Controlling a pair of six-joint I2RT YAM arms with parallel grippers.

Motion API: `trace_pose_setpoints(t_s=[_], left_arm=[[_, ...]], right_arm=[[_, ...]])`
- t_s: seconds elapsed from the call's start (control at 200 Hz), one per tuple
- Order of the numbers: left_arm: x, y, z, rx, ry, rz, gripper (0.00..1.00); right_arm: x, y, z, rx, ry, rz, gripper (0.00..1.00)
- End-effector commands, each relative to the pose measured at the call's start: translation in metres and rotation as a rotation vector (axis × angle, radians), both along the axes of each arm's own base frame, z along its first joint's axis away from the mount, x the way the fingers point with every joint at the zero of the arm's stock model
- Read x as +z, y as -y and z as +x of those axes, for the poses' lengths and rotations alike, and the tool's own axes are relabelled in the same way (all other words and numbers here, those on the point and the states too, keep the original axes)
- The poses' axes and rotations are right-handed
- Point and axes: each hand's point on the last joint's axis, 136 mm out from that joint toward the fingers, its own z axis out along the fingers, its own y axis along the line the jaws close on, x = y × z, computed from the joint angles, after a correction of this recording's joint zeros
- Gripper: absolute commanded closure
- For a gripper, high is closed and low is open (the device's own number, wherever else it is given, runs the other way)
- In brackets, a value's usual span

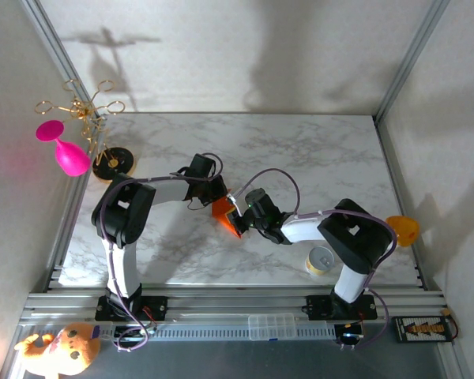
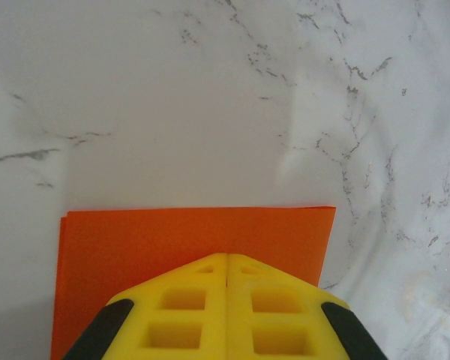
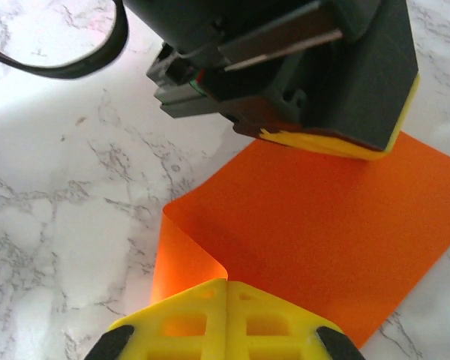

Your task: Fold a paper plane with a square sheet of paper (pick it up from the middle)

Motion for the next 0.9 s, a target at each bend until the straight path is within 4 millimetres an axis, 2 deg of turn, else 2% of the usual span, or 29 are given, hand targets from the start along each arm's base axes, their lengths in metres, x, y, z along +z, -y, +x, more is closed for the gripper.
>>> trace_pose_setpoints(t_s=[0.0,0.621,0.896], left_arm=[[-0.035,-0.006,-0.025,-0.025,-0.109,0.068,1.0],[-0.035,-0.003,-0.026,-0.032,-0.112,0.05,1.0],[-0.036,-0.003,-0.027,-0.031,-0.114,0.049,1.0]], right_arm=[[-0.003,0.003,0.009,-0.051,-0.013,-0.012,1.0],[-0.018,0.009,0.01,-0.092,-0.068,-0.053,1.0],[-0.019,0.01,0.011,-0.102,-0.066,-0.064,1.0]])
